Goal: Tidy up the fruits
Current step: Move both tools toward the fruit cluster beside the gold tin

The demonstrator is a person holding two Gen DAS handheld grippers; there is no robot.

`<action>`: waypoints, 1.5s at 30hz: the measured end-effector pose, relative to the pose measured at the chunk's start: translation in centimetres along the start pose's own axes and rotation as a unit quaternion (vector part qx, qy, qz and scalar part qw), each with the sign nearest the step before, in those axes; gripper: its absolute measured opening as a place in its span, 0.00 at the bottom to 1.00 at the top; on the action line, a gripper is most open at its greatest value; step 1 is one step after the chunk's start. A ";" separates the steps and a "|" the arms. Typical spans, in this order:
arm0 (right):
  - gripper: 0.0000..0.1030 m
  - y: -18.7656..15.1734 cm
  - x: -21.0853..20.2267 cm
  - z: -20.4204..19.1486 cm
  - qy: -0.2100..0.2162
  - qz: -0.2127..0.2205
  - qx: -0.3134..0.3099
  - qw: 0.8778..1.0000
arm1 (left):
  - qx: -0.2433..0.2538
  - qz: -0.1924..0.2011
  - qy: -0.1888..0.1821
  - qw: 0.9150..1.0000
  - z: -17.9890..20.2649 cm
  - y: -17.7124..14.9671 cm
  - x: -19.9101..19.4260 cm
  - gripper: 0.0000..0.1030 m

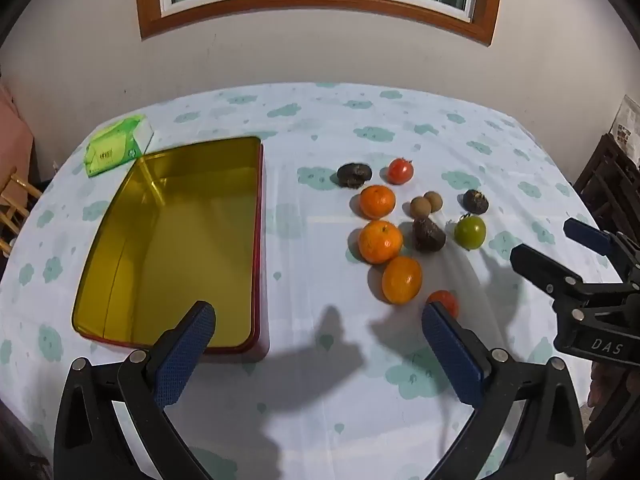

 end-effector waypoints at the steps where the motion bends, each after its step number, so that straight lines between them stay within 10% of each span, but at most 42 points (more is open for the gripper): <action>1: 1.00 0.0 -0.1 0.0 0.006 0.006 0.004 1.000 | -0.001 0.001 0.003 1.000 0.0 -0.1 -0.1 1.00; 45: 1.00 -1.7 0.3 -1.4 0.016 -0.016 -0.002 1.000 | 0.027 -0.036 -0.006 0.999 0.4 -2.8 0.5 0.97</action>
Point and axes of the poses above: each gripper's, at about its wrist camera, not at the fingertips, and x roughly the way its jaws point, z to its right, y to its top, the point moved 2 cm from there along x, roughly the way its jaws point, and after that the axes turned 10 degrees about z, right-handed, at the moved point
